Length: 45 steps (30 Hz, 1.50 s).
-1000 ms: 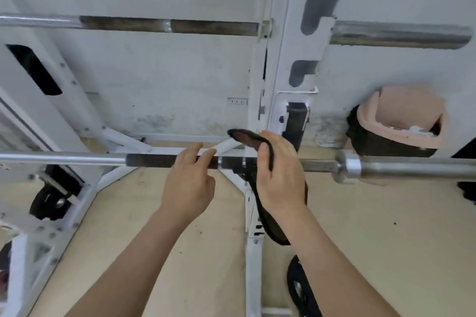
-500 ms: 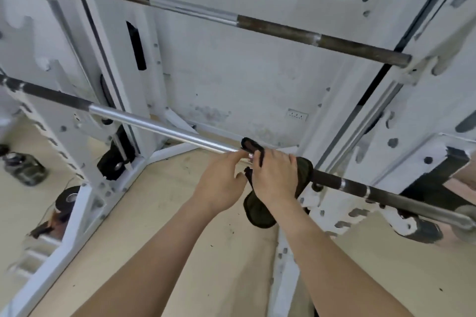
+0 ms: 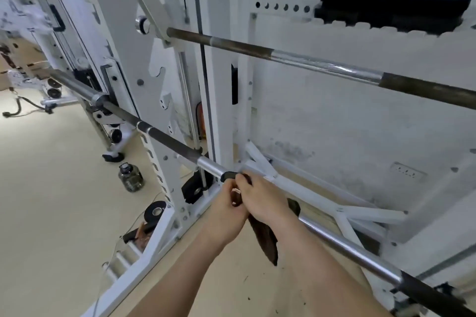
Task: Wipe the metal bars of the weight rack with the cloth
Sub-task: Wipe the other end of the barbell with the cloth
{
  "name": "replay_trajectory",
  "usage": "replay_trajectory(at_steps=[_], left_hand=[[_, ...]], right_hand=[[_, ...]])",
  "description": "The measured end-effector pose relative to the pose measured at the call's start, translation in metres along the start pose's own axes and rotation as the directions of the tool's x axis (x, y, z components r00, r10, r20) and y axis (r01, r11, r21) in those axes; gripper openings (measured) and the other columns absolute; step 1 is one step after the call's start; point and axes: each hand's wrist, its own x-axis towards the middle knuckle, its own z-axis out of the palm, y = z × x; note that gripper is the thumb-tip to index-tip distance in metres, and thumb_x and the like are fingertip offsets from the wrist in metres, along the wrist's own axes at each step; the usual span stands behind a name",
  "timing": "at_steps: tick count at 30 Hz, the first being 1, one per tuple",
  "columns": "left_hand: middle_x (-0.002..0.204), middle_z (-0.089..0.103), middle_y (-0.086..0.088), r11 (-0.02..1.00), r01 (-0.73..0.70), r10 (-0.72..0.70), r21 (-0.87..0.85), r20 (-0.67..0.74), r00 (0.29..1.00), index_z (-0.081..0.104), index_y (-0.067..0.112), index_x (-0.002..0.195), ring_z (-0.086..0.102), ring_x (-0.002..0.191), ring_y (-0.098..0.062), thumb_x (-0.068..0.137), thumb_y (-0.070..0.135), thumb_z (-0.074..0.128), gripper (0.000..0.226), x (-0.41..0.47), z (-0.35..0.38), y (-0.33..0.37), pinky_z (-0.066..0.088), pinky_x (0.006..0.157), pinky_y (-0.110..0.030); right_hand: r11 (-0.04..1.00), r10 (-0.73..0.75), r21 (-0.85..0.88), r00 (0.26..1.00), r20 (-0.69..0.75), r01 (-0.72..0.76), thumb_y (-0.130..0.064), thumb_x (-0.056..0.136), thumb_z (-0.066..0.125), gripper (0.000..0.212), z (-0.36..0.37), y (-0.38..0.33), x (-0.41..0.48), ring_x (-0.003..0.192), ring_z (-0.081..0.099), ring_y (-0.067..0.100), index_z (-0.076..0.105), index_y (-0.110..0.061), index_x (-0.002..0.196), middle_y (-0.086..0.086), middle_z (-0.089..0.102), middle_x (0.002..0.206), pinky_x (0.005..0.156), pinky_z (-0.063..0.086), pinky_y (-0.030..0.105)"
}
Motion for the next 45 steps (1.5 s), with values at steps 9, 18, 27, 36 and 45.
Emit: replay_trajectory(at_steps=[9,18,27,36,45], left_hand=[[0.077,0.067,0.002,0.996,0.072,-0.087,-0.061,-0.316,0.945,0.057,0.028,0.086,0.063,0.072,-0.017,0.087,0.027,0.057,0.002,0.092,-0.097,-0.014,0.051,0.065,-0.037],[0.074,0.065,0.007,0.982,0.058,0.022,0.18,-0.413,0.911,0.058,0.026,0.078,0.059,0.068,-0.006,0.091,0.023,0.059,0.013,0.179,-0.225,-0.042,0.045,0.06,-0.024],[0.077,0.068,0.014,0.992,-0.027,0.069,0.12,-0.369,0.927,0.068,0.028,0.076,0.061,0.076,0.002,0.077,-0.007,0.049,0.04,0.249,-0.397,-0.014,0.047,0.073,-0.015],[0.092,0.068,-0.007,0.966,-0.011,-0.151,-0.258,-0.596,0.789,0.061,0.015,0.101,0.065,0.082,-0.017,0.092,0.007,0.046,0.019,0.332,-0.514,0.001,0.05,0.059,-0.023],[0.127,0.059,-0.005,0.465,-0.207,0.52,0.861,-0.076,0.85,0.06,0.015,0.124,0.049,0.123,-0.025,0.086,0.025,0.053,0.04,0.386,-0.553,-0.06,0.04,0.1,-0.049]], right_hand=[[0.99,-0.14,-0.02,0.984,0.113,0.143,-0.065,0.093,0.024,0.048,0.051,-0.072,0.107,0.098,0.061,0.025,0.05,-0.029,0.112,-0.001,0.064,0.103,0.086,0.049,0.043],[0.897,-0.278,-0.369,0.96,-0.044,0.243,-0.056,0.098,0.017,0.049,0.131,-0.163,0.203,0.093,0.059,0.021,0.05,-0.025,0.115,0.0,0.059,0.105,0.076,0.05,0.039],[0.922,-0.337,0.169,0.937,-0.094,0.349,-0.044,0.091,0.058,0.054,0.18,-0.289,0.278,0.108,0.048,-0.001,0.041,-0.035,0.142,-0.016,0.049,0.118,0.092,0.04,0.013],[0.841,-0.519,0.111,0.848,-0.107,0.529,-0.014,0.091,0.057,0.048,0.174,-0.409,0.367,0.099,0.051,0.007,0.049,-0.039,0.131,-0.006,0.051,0.116,0.087,0.043,0.021],[0.787,-0.289,-0.465,0.909,0.301,0.405,-0.025,0.093,0.051,0.082,0.243,-0.415,0.436,0.145,0.01,0.039,-0.001,0.002,0.151,0.026,0.007,0.157,0.119,0.017,0.044]])
